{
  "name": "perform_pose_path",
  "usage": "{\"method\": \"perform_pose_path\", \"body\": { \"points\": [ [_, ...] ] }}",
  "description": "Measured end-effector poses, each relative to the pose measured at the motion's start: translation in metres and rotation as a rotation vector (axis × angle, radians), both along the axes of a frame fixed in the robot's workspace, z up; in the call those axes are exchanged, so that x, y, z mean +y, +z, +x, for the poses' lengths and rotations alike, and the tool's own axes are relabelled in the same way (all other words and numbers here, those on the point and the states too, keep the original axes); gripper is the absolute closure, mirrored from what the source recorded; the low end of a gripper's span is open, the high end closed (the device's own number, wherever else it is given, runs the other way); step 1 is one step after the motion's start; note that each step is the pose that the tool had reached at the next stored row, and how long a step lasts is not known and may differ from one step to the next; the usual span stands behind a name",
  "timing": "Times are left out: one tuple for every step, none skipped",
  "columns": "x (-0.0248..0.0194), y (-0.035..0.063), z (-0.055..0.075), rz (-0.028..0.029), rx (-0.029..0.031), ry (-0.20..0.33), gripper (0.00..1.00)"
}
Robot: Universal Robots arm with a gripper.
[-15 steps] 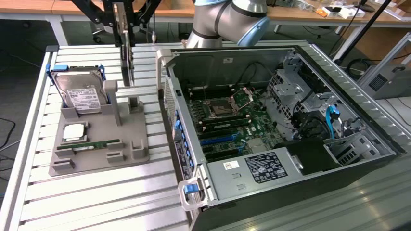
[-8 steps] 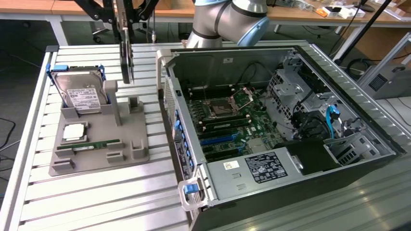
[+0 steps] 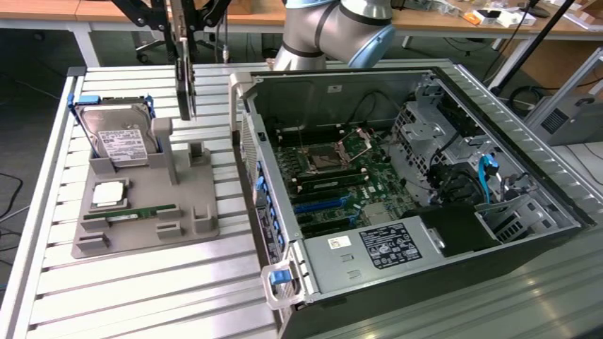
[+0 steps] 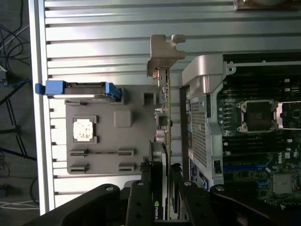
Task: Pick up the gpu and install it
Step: 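Pick up the gpu and move the gpu toward the slot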
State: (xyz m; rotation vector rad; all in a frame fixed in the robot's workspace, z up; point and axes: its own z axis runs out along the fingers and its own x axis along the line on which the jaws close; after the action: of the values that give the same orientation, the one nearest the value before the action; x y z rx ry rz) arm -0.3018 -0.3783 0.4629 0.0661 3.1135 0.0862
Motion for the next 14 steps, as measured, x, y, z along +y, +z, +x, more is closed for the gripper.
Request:
{"method": "perform_pose_path", "body": {
  "points": [
    [0.0, 0.0004, 0.0, 0.0006, 0.0, 0.0, 0.73],
    [0.0, 0.0008, 0.0, 0.0014, 0.0, 0.0, 0.73],
    [0.0, 0.0013, 0.0, 0.0025, -0.0001, 0.0, 0.73],
    [0.0, 0.0019, 0.0, 0.0037, 0.0, 0.0, 0.73],
    [0.0, 0.0023, 0.0, 0.0045, 0.0, 0.0, 0.73],
    [0.0, 0.003, 0.0, 0.0056, 0.0, 0.0, 0.73],
    [0.0, 0.0038, 0.0, 0.0068, -0.0001, 0.0, 0.73],
    [0.0, 0.0044, 0.0, 0.0075, 0.0, 0.0, 0.73],
    [0.0, 0.0049, 0.0, 0.0083, 0.0, 0.0, 0.73],
    [0.0, 0.0056, 0.0, 0.0095, 0.0, 0.0, 0.73],
    [0.0, 0.0063, 0.0, 0.0106, 0.0, 0.0, 0.73],
    [0.0, 0.0069, 0.0, 0.0115, 0.0, 0.0, 0.73],
    [0.0, 0.0074, 0.0, 0.0121, 0.0, 0.0, 0.73],
    [0.0, 0.008, 0.0, 0.0129, 0.0, 0.0, 0.73]
  ]
}}
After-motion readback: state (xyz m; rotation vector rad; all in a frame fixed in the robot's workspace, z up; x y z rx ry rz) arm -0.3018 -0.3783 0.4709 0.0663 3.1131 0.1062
